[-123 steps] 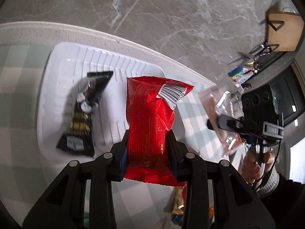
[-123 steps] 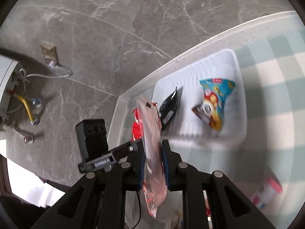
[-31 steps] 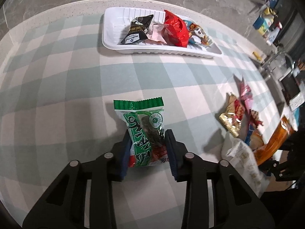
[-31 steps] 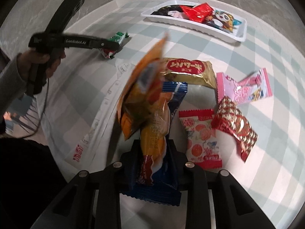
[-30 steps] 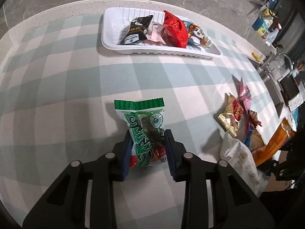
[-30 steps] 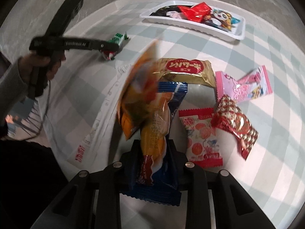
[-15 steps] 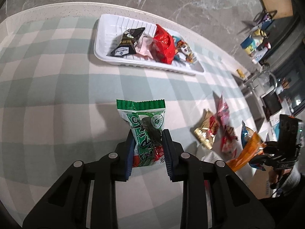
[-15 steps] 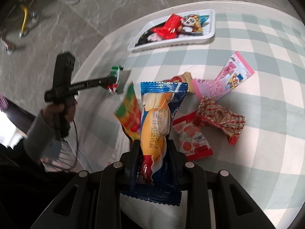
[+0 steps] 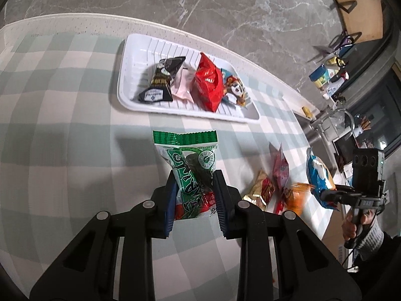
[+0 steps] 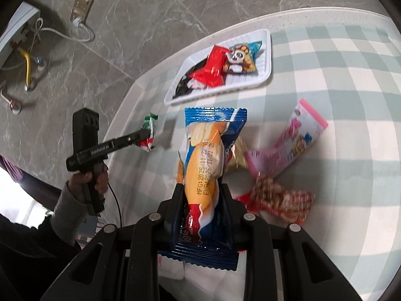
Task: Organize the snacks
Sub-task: 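Carry the green packet and blue-wrapped bread over the white tray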
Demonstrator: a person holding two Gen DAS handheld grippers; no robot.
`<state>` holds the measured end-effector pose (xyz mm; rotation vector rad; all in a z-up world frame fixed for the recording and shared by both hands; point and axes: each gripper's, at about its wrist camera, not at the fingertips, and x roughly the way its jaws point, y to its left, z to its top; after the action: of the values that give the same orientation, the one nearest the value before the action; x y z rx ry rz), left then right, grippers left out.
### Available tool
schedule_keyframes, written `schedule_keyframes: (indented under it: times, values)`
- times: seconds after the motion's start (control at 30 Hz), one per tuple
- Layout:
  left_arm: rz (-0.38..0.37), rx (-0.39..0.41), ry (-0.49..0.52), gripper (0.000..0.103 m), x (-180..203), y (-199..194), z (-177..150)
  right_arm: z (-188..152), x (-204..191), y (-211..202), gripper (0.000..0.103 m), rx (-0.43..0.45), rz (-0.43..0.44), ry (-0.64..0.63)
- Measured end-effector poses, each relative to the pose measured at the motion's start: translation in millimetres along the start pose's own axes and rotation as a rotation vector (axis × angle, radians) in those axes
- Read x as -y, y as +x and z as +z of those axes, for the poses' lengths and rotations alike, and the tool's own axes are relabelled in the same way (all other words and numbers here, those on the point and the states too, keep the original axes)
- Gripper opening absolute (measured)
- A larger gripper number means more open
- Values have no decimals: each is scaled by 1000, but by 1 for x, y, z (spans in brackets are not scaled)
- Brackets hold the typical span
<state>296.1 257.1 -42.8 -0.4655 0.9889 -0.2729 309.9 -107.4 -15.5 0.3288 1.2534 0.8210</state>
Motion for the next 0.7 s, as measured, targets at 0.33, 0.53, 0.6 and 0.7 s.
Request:
schedule_keyframes:
  times: [0.33,0.53,0.6,0.7]
  values:
    - [-11,20,11,25,-5,5,32,45,9,6,30,43,22,46]
    - [-7,25,18,25,-9,14,56,75,8,17,30,50,8,41]
    - [-5,27,20,25,-11,18,65,88,6,23,30,50,1,36]
    - [4,29,32,25,-15,24,81,105,6,34,30,45,-10,29]
